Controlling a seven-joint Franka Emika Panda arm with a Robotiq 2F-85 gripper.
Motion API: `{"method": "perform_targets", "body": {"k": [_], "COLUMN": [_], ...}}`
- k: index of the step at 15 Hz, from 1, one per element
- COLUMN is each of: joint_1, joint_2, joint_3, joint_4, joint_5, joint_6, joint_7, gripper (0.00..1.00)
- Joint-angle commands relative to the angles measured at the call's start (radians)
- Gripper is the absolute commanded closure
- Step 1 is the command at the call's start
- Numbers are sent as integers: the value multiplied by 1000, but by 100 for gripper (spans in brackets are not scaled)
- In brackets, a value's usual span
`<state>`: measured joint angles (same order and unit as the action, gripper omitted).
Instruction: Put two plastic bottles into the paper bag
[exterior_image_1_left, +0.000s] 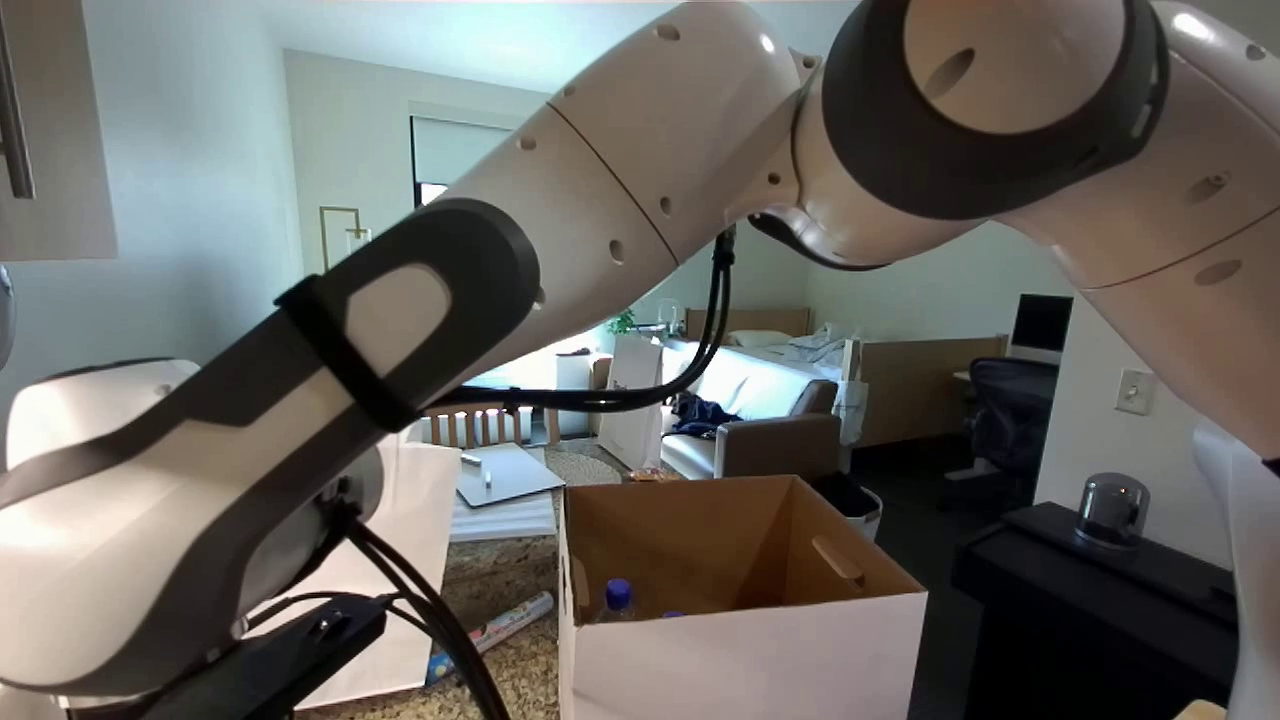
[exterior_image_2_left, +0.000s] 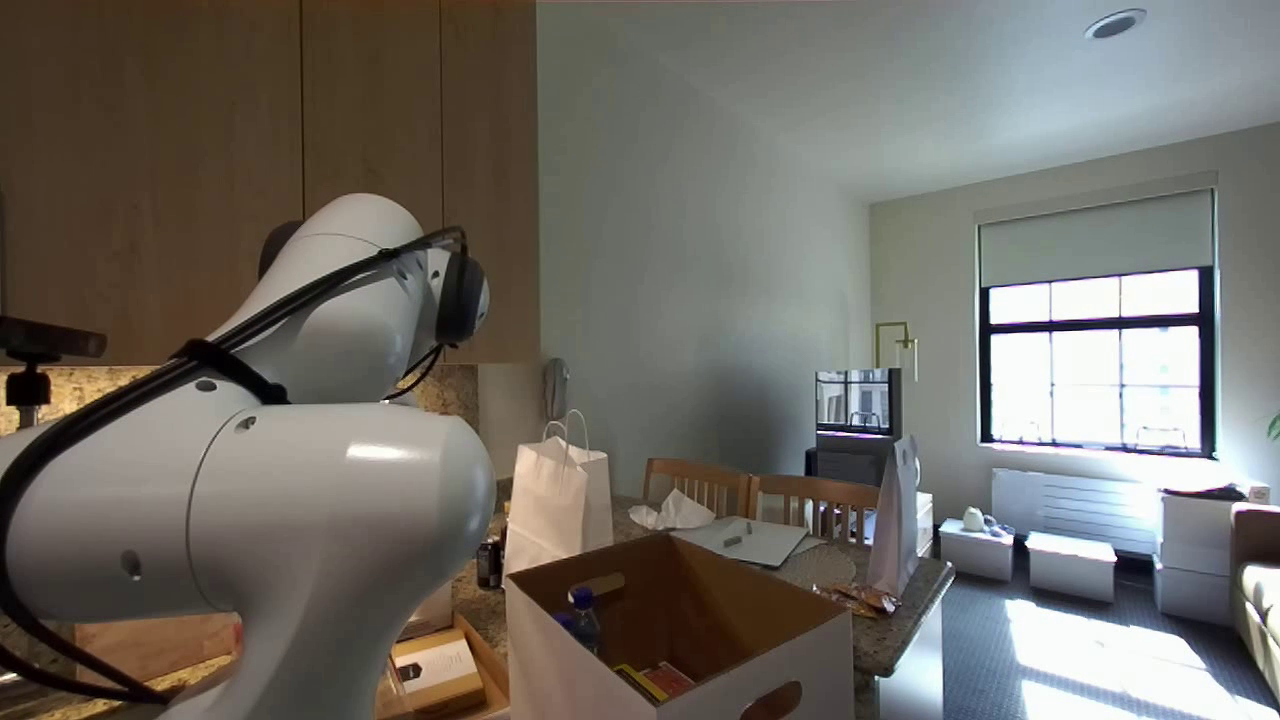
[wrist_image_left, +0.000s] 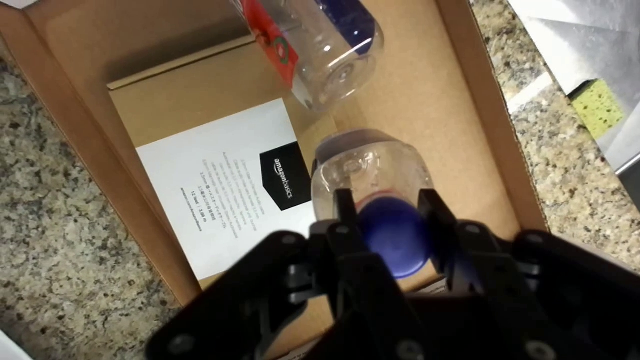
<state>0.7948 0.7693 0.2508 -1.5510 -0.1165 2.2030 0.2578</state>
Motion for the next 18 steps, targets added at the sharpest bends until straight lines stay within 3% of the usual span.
{"method": "perform_targets", "body": {"k": [1,6,9,13,18], "joint_1": [-4,28,7,-90,-295], "joint_2": [-87,-335,-483,-678,-905], "joint_3": [-18,-124,-154,-145,-108], "joint_4": [-70,-237,-323,-447,-614], "joint_5": [24,-86,-150,-133,-33], "joint_6": [1,6,-23,-48,-85], "joint_7": [35,219,342,468,510], "gripper": [86,85,85,86,86]}}
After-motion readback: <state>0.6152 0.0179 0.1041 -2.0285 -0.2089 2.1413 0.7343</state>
